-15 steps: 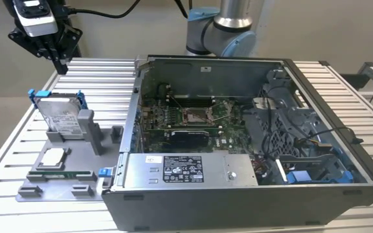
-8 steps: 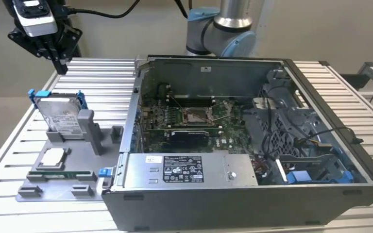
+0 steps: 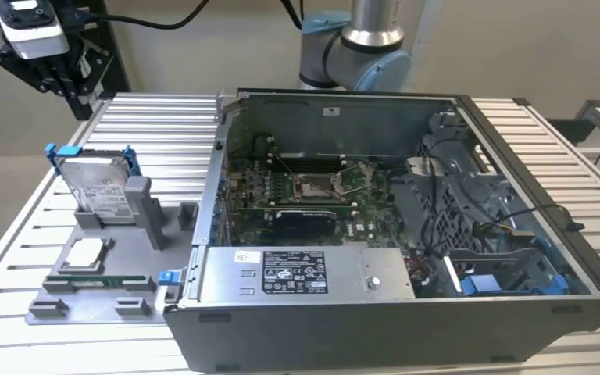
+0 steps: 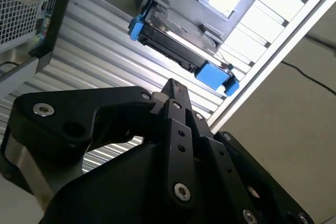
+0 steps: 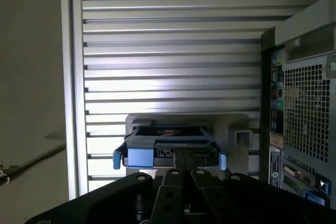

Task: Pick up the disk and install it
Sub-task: 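Reach for the disk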

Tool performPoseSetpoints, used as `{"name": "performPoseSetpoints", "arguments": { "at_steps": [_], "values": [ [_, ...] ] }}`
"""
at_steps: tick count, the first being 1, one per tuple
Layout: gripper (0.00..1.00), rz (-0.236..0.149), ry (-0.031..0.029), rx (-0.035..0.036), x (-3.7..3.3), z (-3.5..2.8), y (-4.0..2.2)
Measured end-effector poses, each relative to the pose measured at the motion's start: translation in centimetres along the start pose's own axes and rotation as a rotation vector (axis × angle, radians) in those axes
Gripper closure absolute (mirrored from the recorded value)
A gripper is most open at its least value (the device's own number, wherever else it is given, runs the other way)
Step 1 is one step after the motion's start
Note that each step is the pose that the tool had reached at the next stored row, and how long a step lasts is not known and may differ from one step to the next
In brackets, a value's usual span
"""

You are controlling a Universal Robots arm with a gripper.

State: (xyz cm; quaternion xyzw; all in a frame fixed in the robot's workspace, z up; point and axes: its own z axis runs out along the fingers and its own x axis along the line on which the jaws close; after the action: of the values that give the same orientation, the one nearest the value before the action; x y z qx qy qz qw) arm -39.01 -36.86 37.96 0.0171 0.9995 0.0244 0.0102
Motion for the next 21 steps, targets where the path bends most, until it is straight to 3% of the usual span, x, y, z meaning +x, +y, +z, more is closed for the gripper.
{"name": "performPoseSetpoints", "arguments": {
  "at_steps": [12,21],
  "values": [
    [1.00,0.000,0.0001,0.0001,2.54,0.18,-0.51],
    [1.00,0.000,0.0001,0.0001,3.12,0.28,-1.19]
  ]
}}
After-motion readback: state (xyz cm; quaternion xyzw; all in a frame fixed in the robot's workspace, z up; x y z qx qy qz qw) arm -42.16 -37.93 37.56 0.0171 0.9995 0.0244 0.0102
